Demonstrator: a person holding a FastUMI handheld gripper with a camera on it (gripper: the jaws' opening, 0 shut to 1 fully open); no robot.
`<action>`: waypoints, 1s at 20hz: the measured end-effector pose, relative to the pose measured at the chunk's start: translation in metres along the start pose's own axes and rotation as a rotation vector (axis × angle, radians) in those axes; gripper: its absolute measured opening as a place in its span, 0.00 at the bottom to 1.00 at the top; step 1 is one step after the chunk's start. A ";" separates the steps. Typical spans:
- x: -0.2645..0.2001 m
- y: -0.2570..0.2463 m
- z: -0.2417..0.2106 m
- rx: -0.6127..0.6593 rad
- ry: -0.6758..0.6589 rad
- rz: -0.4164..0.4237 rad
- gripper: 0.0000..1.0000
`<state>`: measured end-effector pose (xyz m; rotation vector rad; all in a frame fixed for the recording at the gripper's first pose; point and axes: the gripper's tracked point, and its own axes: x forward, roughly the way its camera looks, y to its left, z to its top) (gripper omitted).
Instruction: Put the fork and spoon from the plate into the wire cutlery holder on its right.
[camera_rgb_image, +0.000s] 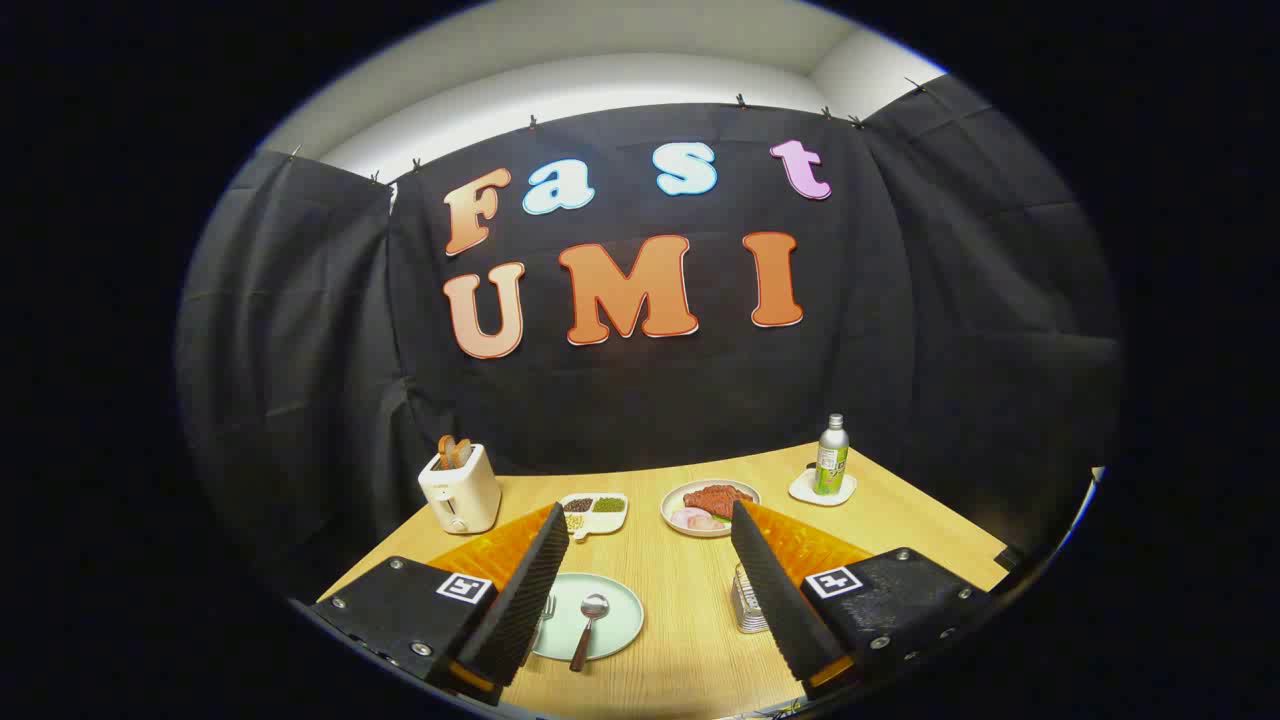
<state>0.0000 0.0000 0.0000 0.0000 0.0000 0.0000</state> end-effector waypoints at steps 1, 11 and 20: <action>0.000 0.001 -0.003 -0.001 0.005 -0.002 0.98; 0.016 0.045 -0.034 -0.047 0.051 0.040 0.98; 0.054 0.080 -0.100 -0.086 0.183 0.072 0.98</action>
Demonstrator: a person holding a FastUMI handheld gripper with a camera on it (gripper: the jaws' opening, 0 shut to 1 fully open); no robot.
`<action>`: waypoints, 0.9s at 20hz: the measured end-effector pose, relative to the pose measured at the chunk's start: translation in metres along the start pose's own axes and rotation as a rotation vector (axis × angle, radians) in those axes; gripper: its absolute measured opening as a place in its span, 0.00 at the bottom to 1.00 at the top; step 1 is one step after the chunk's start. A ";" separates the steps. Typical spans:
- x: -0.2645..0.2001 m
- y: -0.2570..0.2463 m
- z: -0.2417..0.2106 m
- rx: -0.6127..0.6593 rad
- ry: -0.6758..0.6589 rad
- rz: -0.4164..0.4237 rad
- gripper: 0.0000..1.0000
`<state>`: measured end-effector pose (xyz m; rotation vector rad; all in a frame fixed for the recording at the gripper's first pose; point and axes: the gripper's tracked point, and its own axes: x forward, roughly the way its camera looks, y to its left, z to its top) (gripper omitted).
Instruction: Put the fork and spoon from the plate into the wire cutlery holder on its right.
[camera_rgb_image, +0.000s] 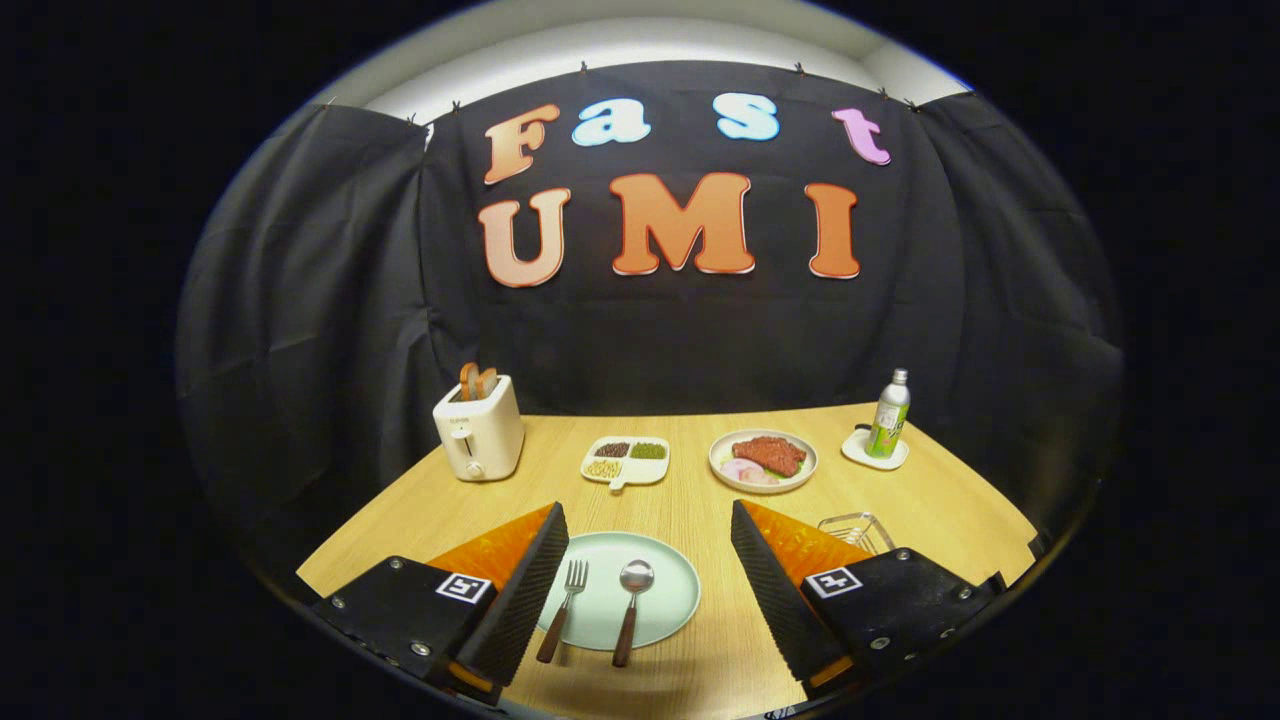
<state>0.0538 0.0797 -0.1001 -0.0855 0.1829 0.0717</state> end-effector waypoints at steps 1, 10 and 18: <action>0.007 0.004 -0.012 -0.003 0.027 0.003 0.98; 0.058 0.007 -0.116 -0.048 0.274 -0.016 0.99; 0.070 0.016 -0.152 -0.090 0.387 0.015 0.83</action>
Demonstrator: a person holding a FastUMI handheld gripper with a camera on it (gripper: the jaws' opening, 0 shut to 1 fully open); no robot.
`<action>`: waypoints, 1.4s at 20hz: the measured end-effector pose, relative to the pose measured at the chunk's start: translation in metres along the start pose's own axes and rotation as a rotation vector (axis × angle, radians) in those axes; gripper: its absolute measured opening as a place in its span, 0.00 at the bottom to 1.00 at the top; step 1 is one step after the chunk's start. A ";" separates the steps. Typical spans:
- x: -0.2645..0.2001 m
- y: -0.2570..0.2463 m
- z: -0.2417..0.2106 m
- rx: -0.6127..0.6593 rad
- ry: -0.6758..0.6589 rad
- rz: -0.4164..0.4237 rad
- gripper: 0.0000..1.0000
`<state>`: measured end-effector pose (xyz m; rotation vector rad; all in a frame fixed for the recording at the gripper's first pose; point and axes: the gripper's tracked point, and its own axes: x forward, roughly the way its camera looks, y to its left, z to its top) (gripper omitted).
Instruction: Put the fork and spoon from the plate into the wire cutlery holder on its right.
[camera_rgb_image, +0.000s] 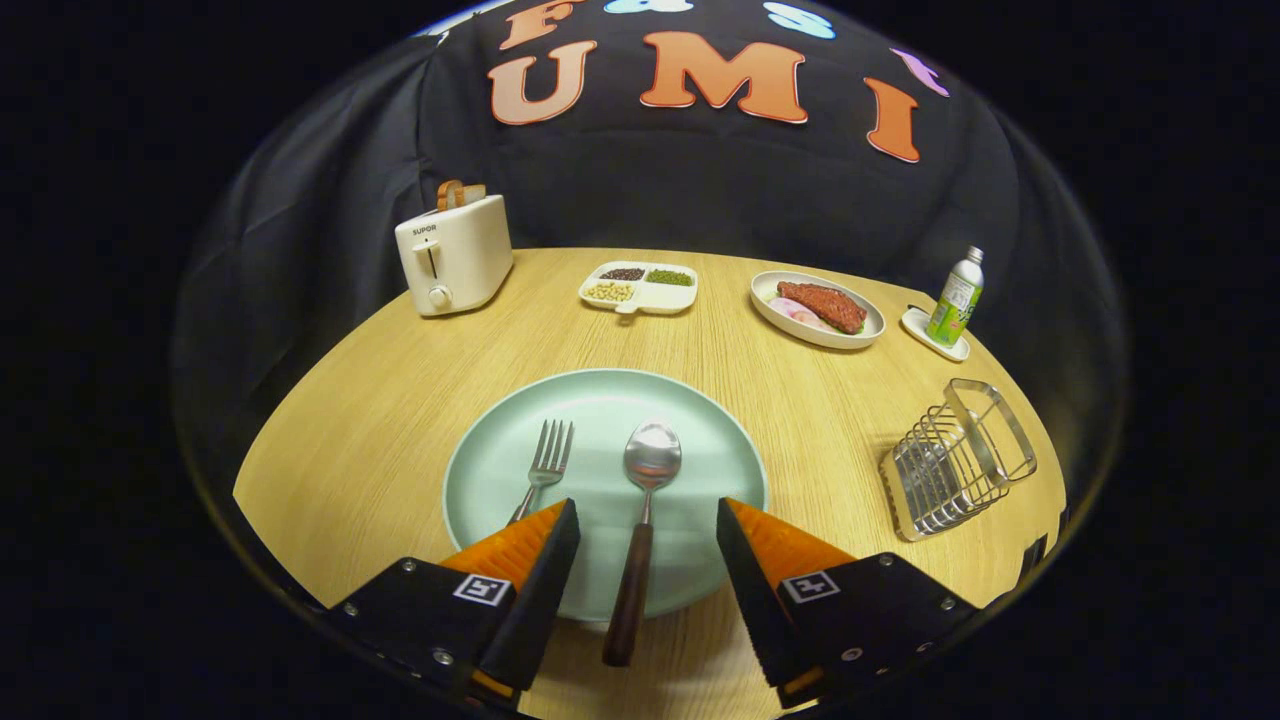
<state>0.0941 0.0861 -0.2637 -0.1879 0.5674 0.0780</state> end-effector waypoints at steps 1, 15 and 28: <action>0.003 0.001 -0.002 0.003 0.011 0.002 0.78; 0.013 -0.003 -0.021 0.025 0.124 -0.027 0.06; -0.059 -0.044 0.048 0.032 0.119 0.073 0.03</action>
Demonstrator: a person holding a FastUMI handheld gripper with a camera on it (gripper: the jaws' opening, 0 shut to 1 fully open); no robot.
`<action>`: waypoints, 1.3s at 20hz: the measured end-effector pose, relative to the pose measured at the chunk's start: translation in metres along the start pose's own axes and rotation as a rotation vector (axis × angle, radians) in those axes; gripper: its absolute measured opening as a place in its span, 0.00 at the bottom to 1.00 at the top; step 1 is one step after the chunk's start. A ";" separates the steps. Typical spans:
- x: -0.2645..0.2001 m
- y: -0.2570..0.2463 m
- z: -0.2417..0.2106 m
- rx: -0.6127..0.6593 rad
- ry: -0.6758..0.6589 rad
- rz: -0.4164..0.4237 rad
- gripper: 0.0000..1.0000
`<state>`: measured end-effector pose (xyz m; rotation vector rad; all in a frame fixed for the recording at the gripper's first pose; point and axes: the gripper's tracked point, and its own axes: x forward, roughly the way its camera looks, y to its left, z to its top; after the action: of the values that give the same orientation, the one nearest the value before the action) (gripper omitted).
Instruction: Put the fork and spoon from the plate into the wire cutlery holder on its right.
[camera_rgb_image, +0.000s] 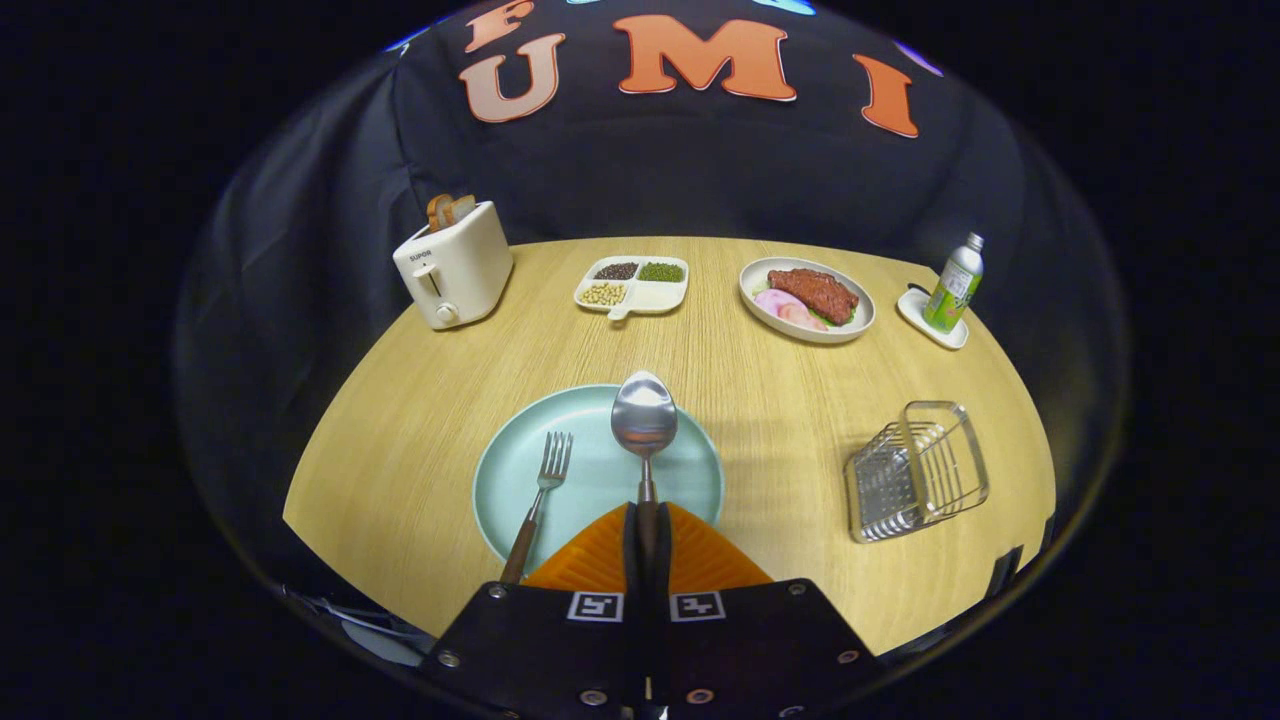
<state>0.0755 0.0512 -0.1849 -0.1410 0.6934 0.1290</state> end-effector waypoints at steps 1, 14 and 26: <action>-0.009 -0.010 0.003 -0.001 0.014 0.003 0.03; -0.087 -0.171 0.003 -0.150 0.302 -0.117 0.03; -0.032 -0.185 -0.030 -0.148 0.603 -0.080 0.03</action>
<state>0.0629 -0.1380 -0.1705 -0.3570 1.2782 0.0592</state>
